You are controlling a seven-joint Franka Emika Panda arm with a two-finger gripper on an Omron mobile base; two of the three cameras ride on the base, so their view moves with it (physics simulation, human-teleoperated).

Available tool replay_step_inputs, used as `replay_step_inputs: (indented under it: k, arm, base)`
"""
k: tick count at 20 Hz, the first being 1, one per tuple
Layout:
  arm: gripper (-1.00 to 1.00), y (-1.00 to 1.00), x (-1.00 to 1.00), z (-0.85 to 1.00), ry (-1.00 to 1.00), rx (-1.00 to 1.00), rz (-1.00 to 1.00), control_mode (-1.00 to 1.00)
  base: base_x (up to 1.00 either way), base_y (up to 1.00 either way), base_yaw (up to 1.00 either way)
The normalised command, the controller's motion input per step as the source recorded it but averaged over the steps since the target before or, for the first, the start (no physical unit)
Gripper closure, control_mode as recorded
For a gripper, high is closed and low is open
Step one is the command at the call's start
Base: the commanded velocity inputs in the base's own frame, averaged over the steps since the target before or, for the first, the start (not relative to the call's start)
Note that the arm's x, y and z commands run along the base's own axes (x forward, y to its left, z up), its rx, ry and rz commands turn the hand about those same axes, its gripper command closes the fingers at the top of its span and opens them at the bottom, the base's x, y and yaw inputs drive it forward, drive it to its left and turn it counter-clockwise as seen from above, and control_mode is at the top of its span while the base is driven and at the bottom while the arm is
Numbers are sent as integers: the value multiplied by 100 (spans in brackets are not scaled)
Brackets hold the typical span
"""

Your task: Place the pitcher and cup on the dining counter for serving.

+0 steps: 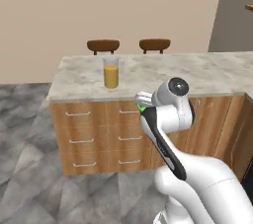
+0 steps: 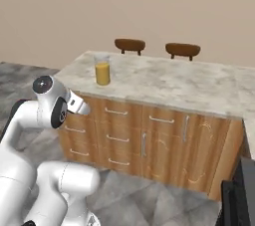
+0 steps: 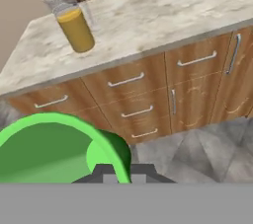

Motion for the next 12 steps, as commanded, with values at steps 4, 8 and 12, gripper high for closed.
replay_step_inputs:
  k: [4, 8, 12]
  arm:
    - [100, 0, 0, 0, 0, 0, 0, 100]
    - [100, 0, 0, 0, 0, 0, 0, 100]
    - [100, 0, 0, 0, 0, 0, 0, 100]
  base:
    - [0, -76, -68]
    - [54, -69, -47]
    - [100, -4, -13]
